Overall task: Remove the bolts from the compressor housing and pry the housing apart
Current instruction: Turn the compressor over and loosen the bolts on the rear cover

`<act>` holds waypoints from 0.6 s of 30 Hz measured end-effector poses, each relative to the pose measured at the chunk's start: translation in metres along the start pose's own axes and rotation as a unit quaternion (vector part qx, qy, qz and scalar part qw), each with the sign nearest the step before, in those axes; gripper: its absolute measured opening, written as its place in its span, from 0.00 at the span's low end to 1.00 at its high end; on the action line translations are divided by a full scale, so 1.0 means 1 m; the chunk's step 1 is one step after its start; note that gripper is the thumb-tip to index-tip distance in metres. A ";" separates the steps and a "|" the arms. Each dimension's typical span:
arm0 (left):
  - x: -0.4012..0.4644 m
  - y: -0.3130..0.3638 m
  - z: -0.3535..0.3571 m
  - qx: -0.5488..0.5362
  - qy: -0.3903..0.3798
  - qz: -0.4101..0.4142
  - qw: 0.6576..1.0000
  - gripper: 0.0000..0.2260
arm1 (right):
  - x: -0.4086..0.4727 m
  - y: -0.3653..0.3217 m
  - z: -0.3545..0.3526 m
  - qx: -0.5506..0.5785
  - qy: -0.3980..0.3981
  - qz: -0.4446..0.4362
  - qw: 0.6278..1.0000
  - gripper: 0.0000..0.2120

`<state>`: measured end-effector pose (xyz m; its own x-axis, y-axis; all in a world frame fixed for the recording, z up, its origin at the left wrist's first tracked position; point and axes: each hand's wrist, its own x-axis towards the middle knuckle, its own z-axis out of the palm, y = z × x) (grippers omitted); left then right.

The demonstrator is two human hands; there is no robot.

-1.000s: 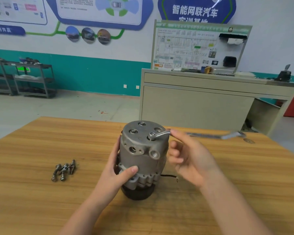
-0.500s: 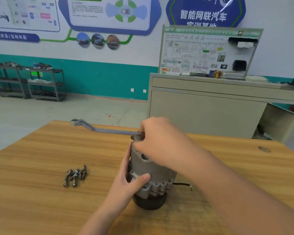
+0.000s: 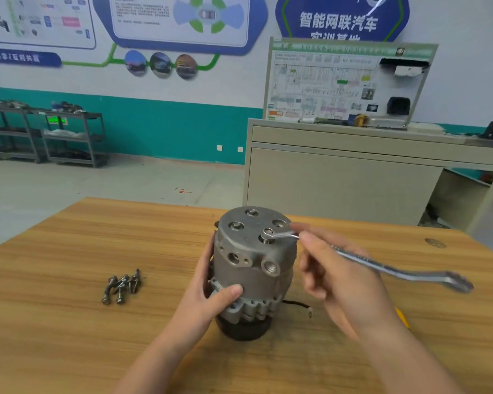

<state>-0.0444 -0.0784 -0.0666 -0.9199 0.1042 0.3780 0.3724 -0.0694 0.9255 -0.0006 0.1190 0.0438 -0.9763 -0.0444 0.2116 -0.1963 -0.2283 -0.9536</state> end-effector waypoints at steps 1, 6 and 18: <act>0.000 0.001 0.002 -0.003 0.004 0.001 1.000 0.49 | 0.008 -0.002 0.000 0.056 0.020 0.041 0.997 0.07; -0.001 0.001 0.008 -0.023 0.015 0.009 1.000 0.49 | 0.055 -0.020 0.005 0.148 0.094 0.162 0.971 0.07; 0.000 -0.004 0.007 -0.017 0.024 0.015 0.999 0.41 | 0.064 -0.049 0.083 -0.575 -0.167 -0.084 0.797 0.07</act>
<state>-0.0450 -0.0711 -0.0698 -0.9138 0.0534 0.4026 0.3958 -0.1049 0.9123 -0.0462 0.0463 0.1218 -0.8863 -0.4076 0.2197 -0.4631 0.7744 -0.4312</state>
